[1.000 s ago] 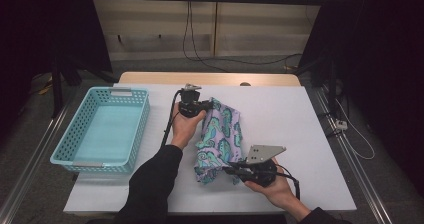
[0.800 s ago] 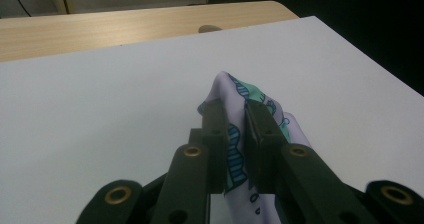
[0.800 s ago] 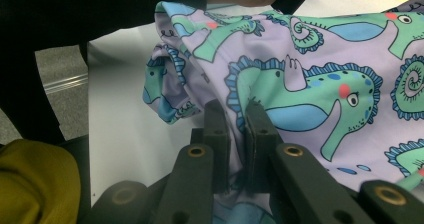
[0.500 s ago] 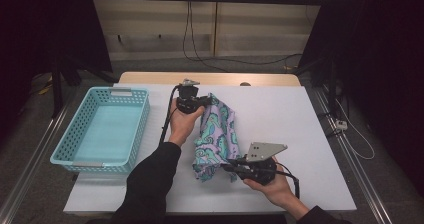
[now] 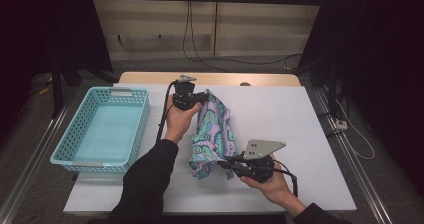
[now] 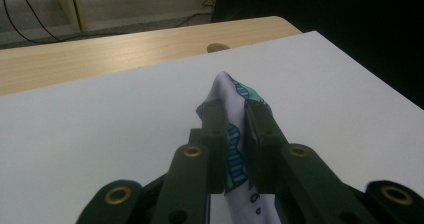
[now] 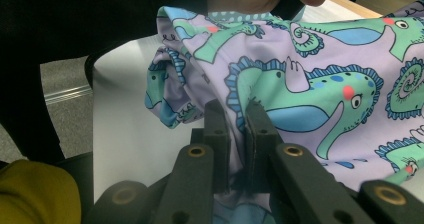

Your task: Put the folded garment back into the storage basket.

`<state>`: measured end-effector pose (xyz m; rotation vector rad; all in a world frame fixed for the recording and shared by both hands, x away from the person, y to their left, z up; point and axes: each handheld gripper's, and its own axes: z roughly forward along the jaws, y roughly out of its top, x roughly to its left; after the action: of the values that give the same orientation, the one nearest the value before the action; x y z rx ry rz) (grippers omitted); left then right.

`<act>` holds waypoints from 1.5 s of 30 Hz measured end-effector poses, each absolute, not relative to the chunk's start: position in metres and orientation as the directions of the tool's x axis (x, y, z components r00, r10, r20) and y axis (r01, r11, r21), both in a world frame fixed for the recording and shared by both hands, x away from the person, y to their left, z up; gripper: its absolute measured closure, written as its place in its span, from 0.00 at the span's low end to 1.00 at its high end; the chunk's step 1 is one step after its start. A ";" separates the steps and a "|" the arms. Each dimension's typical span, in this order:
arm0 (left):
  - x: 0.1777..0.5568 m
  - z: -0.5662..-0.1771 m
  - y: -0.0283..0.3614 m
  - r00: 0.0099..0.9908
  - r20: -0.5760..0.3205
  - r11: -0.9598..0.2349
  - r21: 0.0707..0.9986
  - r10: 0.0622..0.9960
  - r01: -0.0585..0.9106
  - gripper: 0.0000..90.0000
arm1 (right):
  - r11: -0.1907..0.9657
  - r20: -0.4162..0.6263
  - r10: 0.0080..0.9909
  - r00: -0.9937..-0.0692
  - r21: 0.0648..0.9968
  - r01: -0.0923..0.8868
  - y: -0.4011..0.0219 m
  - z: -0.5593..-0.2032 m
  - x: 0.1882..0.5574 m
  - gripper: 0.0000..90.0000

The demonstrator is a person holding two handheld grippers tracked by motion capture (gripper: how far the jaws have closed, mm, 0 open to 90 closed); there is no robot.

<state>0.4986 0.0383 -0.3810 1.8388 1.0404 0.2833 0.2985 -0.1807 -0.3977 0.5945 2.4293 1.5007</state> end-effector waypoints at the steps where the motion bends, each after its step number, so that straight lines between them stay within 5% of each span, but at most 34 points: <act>1: 0.498 -0.380 0.039 0.607 -0.239 -0.163 0.831 0.758 0.532 0.90 | 0.394 0.021 0.450 -0.893 0.893 0.220 -0.180 -0.397 0.299 0.92; 45: 0.499 -0.334 0.091 0.583 -0.201 -0.136 0.866 0.787 0.482 0.90 | 0.355 -0.007 0.385 -0.923 0.924 0.141 -0.139 -0.365 0.314 0.93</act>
<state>0.4986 0.0914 -0.3345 1.7872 1.0409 0.3716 0.3140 -0.1387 -0.3647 0.4732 2.3940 1.5992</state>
